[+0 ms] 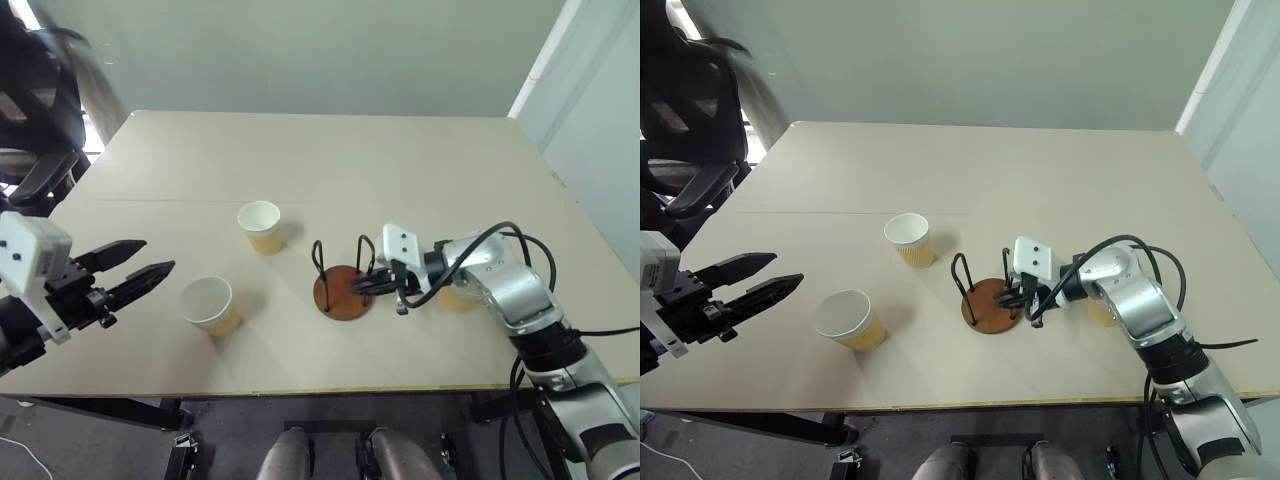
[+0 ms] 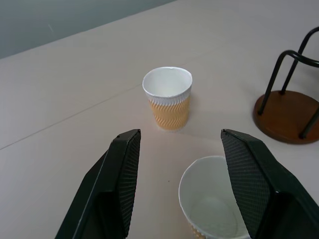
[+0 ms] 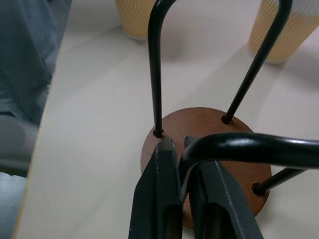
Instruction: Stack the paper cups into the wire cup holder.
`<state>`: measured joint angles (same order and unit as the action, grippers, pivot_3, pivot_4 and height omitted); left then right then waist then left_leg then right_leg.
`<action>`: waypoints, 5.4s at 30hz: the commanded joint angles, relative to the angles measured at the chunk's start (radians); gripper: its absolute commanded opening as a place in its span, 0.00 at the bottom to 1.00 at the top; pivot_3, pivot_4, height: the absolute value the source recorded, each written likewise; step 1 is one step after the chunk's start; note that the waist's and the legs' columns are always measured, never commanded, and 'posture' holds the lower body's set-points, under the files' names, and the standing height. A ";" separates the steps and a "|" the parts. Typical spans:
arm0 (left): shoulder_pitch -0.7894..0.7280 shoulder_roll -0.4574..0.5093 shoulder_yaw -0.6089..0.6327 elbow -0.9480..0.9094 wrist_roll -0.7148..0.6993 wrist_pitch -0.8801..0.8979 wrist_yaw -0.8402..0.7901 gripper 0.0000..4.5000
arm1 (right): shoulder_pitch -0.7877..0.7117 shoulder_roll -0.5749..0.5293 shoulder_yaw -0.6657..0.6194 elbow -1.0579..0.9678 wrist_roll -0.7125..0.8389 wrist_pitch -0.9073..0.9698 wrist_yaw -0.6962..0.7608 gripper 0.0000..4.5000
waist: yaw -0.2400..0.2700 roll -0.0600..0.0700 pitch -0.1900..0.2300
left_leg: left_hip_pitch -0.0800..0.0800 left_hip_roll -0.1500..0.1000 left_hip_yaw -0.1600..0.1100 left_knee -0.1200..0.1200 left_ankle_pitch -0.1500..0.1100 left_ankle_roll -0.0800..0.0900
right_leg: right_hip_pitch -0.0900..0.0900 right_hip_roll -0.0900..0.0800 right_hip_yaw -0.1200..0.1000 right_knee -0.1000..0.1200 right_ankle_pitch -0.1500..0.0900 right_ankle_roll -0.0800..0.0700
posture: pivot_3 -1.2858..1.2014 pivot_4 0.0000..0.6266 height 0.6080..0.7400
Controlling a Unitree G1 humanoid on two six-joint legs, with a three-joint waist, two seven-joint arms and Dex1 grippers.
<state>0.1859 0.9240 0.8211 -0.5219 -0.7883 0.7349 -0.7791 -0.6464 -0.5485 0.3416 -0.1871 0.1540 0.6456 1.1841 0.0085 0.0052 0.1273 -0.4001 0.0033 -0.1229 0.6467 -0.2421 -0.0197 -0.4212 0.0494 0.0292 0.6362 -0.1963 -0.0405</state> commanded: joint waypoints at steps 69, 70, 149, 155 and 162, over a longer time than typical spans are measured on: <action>-0.139 0.187 -0.178 0.028 -0.055 0.016 -0.323 0.61 | 0.044 -0.610 -0.226 0.046 -0.040 -0.625 0.311 1.00 | 0.002 -0.001 0.000 | 0.000 0.000 0.001 0.000 0.000 0.003 | 0.003 0.000 0.001 -0.003 -0.004 0.003 | 0.52 0.24 1.00; -0.141 0.187 -0.185 0.020 -0.053 0.017 -0.319 0.61 | 0.044 -0.605 -0.218 0.055 -0.055 -0.635 0.308 1.00 | 0.002 -0.001 0.000 | 0.000 0.000 0.001 0.000 0.000 0.003 | 0.003 0.000 0.001 -0.003 -0.004 0.003 | 0.52 0.24 1.00; -0.121 0.209 -0.100 -0.015 -0.076 0.058 -0.332 0.61 | -0.281 -0.348 -0.166 0.121 0.161 -0.504 0.401 0.01 | -0.010 0.000 0.000 | 0.001 0.000 0.001 0.000 0.001 0.004 | 0.004 0.000 0.001 -0.003 -0.004 0.002 | 0.52 0.24 1.00; -0.118 0.193 -0.124 -0.026 -0.068 0.048 -0.324 0.61 | -0.379 -0.196 -0.111 0.047 0.205 -0.343 0.340 0.01 | -0.007 0.000 0.000 | 0.001 0.000 0.000 0.000 0.001 0.005 | 0.003 0.001 0.000 -0.002 -0.006 -0.002 | 0.52 0.24 1.00; -0.093 0.179 -0.091 -0.055 -0.080 0.061 -0.311 0.61 | -0.402 -0.143 -0.061 0.047 0.175 -0.346 0.364 0.01 | 0.000 -0.001 0.000 | -0.002 0.000 0.000 0.000 0.000 0.005 | 0.002 0.000 0.000 -0.002 -0.005 -0.001 | 0.52 0.24 1.00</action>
<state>0.0909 1.1043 0.6918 -0.5530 -0.8642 0.7977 -1.0911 -1.0416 -0.6821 0.2763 -0.1241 0.3392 0.3165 1.5348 0.0081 0.0044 0.1272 -0.4021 0.0032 -0.1230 0.6469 -0.2429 -0.0155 -0.4196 0.0498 0.0295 0.6341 -0.2012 -0.0414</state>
